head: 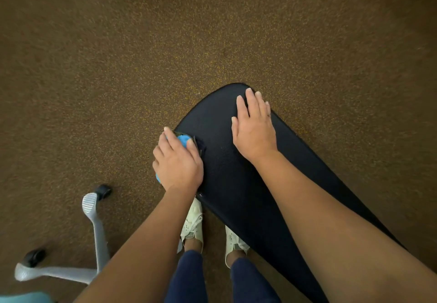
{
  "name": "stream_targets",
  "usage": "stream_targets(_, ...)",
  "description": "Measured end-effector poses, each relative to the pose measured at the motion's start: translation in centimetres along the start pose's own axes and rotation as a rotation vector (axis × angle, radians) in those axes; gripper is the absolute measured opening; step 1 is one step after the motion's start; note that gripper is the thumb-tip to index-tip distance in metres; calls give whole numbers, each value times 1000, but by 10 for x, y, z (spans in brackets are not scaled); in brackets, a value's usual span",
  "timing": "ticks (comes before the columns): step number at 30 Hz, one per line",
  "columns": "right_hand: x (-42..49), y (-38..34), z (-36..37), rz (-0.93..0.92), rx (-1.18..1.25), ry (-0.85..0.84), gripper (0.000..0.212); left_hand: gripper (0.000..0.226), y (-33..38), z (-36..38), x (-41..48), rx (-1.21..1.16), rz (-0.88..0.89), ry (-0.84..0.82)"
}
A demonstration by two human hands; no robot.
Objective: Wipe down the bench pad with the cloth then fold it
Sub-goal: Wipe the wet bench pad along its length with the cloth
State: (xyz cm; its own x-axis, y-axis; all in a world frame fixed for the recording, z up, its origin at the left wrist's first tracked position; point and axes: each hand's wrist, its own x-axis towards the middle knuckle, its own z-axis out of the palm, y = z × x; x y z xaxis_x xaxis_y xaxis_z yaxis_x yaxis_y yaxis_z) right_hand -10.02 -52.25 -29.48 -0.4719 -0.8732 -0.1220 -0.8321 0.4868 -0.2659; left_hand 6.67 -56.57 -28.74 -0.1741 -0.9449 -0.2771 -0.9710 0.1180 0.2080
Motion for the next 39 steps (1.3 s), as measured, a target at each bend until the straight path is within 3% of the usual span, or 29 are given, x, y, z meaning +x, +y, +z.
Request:
stream_targets(5,-1,-1,2,7,-13,15,53,73,13,-3,26,116,170,-11)
stream_targets(11,-1,2,0,-12,-13,8,53,63,-24,5,-19,216,498,-4)
stream_targets(13,0,2,-1,-21,-19,-1,53,65,-18,6,-11,176,441,9)
stream_targets(16,0,2,-2,-16,-15,-7,53,69,22,7,14,86,219,36)
stream_targets(18,0,2,-2,-21,-5,-4,54,69,41,10,19,94,191,33)
stream_targets(25,-1,1,1,-15,-1,29,52,63,-13,5,-27,313,810,-104)
stream_targets(28,0,1,1,-17,-11,22,53,64,-10,3,-4,341,747,-53)
stream_targets(31,0,1,2,-15,-12,29,53,64,21,11,-4,265,423,-6)
stream_targets(33,-1,1,2,-12,-12,33,52,63,37,18,-24,233,314,11)
stream_targets(39,0,3,1,-29,-37,13,53,62,-3,11,-50,298,752,-113)
